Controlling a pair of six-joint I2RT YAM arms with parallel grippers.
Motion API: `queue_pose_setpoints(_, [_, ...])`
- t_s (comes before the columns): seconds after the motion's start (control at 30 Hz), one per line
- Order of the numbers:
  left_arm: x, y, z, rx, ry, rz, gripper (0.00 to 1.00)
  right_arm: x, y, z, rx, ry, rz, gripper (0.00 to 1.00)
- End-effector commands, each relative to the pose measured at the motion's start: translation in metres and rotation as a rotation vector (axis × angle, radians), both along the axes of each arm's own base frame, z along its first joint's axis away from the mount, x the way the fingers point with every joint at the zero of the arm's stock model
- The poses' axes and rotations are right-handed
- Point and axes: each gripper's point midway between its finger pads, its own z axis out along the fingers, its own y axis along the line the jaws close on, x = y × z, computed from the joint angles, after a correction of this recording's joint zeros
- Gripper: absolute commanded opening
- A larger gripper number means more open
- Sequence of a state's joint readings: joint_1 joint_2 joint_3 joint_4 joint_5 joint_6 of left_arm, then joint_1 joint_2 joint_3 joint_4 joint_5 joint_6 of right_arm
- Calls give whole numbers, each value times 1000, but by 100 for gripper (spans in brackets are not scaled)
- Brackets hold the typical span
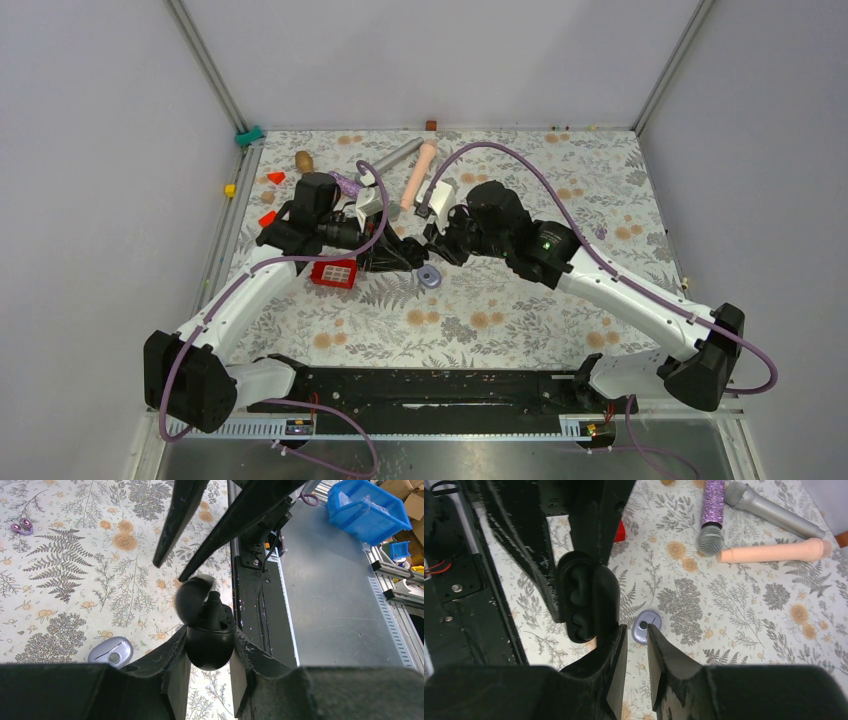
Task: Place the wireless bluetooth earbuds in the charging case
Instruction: Close the charging case, then place the charging case at the center of the board.
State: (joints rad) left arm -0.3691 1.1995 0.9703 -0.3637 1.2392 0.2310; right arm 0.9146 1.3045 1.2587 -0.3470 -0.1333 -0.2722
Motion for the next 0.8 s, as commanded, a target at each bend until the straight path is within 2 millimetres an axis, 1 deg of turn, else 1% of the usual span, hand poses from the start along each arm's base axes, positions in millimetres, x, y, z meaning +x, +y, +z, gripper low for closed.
queue_pose_setpoints(0.0, [-4, -2, 14, -48, -61, -40, 0, -21, 10, 19, 73, 21, 104, 29])
queue_pose_setpoints(0.13, [-4, -2, 14, -47, -61, -38, 0, -41, 13, 22, 89, 68, 196, 29])
queue_pose_setpoints(0.2, [-4, -2, 14, -46, -61, -38, 0, -44, 13, 26, 97, 70, 205, 29])
queue_pose_setpoints(0.37, [-3, -2, 14, -46, -63, -35, 0, -30, 5, 30, 80, 15, 135, 30])
queue_pose_setpoints(0.43, [-3, -2, 13, -43, -61, -34, 0, -23, 0, 34, 74, -15, 94, 33])
queue_pose_setpoints(0.47, [-3, -2, 13, -43, -61, -33, 0, -19, -4, 38, 71, -36, 73, 41])
queue_pose_setpoints(0.5, [-3, -2, 13, -42, -60, -33, 0, -12, -9, 40, 62, -61, 37, 59])
queue_pose_setpoints(0.53, [-2, -2, 13, -41, -62, -29, 0, -6, -16, 44, 53, -93, -2, 70])
queue_pose_setpoints(0.6, [-1, -2, 12, -36, -62, -24, 0, 12, -34, 52, 35, -170, -95, 84])
queue_pose_setpoints(0.67, [1, -5, 11, -26, -65, -16, 0, 27, -54, 59, 30, -230, -179, 94])
queue_pose_setpoints(0.73, [3, -10, 8, -8, -74, -8, 0, 40, -76, 67, 36, -262, -247, 99])
queue_pose_setpoints(0.77, [4, -13, 5, 4, -76, -6, 0, 46, -89, 71, 39, -271, -282, 99])
